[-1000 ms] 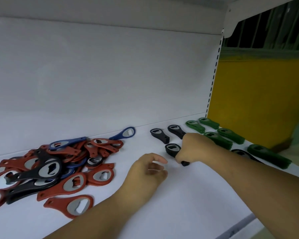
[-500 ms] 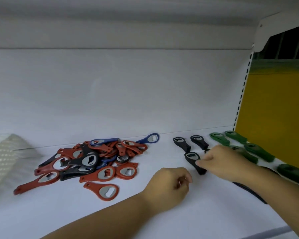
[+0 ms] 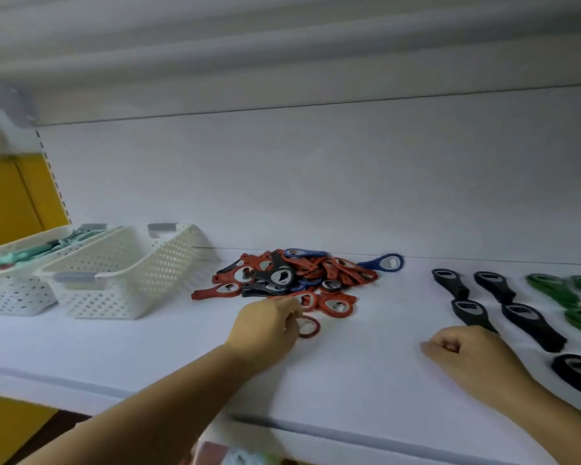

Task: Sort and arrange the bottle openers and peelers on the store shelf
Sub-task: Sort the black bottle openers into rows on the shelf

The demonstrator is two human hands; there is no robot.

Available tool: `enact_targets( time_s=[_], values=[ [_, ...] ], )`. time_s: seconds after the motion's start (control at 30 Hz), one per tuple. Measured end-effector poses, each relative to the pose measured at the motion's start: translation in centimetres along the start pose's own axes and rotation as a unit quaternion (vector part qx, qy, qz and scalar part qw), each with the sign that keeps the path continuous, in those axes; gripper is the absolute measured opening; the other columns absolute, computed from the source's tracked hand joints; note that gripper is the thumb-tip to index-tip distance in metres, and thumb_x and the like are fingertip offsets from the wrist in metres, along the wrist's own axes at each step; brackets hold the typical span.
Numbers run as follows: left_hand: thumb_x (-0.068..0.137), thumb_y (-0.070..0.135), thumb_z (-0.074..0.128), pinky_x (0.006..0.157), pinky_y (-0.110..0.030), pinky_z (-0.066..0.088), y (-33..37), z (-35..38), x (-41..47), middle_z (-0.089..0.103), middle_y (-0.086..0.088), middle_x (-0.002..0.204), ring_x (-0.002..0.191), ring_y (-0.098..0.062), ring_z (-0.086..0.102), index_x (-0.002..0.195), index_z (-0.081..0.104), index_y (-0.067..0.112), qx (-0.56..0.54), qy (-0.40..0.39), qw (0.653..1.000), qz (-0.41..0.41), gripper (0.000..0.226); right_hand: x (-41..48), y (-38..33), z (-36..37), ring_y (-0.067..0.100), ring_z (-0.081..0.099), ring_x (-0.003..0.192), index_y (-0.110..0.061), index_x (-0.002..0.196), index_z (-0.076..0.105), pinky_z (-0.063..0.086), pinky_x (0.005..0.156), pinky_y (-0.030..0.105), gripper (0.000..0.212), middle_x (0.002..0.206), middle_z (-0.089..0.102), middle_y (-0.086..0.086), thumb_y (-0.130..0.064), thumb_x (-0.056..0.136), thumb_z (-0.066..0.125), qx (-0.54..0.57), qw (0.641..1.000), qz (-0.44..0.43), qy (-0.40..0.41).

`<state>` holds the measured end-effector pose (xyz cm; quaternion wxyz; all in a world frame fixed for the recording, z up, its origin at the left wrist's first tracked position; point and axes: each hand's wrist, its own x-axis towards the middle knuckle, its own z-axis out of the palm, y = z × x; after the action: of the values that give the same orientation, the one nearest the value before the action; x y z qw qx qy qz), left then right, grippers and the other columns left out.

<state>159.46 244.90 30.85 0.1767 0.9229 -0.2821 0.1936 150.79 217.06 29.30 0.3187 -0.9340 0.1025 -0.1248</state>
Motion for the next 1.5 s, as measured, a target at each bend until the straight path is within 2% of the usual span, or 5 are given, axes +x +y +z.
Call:
enact_targets(
  time_s=[0.23, 0.73, 0.9, 1.27, 1.5],
  values=[
    [0.088, 0.022, 0.055, 0.106, -0.030, 0.032, -5.7, -0.9, -0.3, 0.033, -0.003, 0.149, 0.133, -0.021, 0.037, 0.145, 0.034, 0.019, -0.072, -0.035, 0.956, -0.281, 0.061, 1.2, -2.6, 0.5, 0.016, 0.038, 0.046, -0.014, 0.049, 0.062, 0.026, 0.052, 0.026, 0.036, 0.043, 0.041, -0.005, -0.027, 0.082, 0.070, 0.050, 0.996, 0.066, -0.034],
    [0.081, 0.007, 0.051, 0.112, -0.030, 0.026, -12.1, 2.3, 7.4, 0.037, 0.000, 0.150, 0.139, -0.017, 0.036, 0.141, 0.044, 0.023, 0.035, -0.072, 0.990, 0.117, 0.062, 7.4, -11.2, 9.0, 0.027, 0.059, 0.066, -0.005, 0.072, 0.068, 0.048, 0.062, 0.030, 0.019, 0.072, 0.066, 0.017, -0.018, 0.085, 0.066, 0.210, 0.973, 0.011, 0.099],
    [0.057, 0.000, 0.079, 0.060, -0.026, 0.057, -13.0, 2.7, 6.8, 0.074, 0.004, 0.091, 0.079, -0.019, 0.071, 0.086, 0.075, 0.019, -0.008, 0.028, 0.989, 0.147, 0.035, 7.0, -11.2, 8.7, 0.018, 0.058, 0.062, -0.022, 0.068, 0.069, 0.045, 0.059, 0.022, 0.019, 0.064, 0.065, 0.005, -0.015, 0.084, 0.066, 0.224, 0.967, 0.000, 0.117],
    [0.075, 0.014, 0.077, 0.074, -0.008, 0.040, -14.0, 0.8, 7.2, 0.057, 0.016, 0.098, 0.086, -0.002, 0.056, 0.097, 0.062, 0.032, -0.188, -0.048, 0.981, 0.029, 0.032, 8.4, -10.0, 8.5, 0.018, 0.046, 0.047, -0.008, 0.059, 0.063, 0.041, 0.050, 0.026, 0.029, 0.050, 0.054, 0.007, -0.019, 0.085, 0.067, 0.089, 0.987, -0.064, 0.114],
    [0.080, -0.015, 0.039, 0.048, -0.023, 0.032, -13.9, -1.5, 7.0, 0.049, -0.005, 0.075, 0.055, -0.014, 0.042, 0.090, 0.062, 0.019, -0.656, -0.135, 0.710, -0.219, 0.042, 8.2, -13.4, 10.0, 0.006, 0.058, 0.069, -0.028, 0.076, 0.069, 0.050, 0.064, 0.023, 0.010, 0.077, 0.063, -0.009, -0.023, 0.084, 0.066, -0.066, 0.990, -0.126, -0.011]
  ],
)
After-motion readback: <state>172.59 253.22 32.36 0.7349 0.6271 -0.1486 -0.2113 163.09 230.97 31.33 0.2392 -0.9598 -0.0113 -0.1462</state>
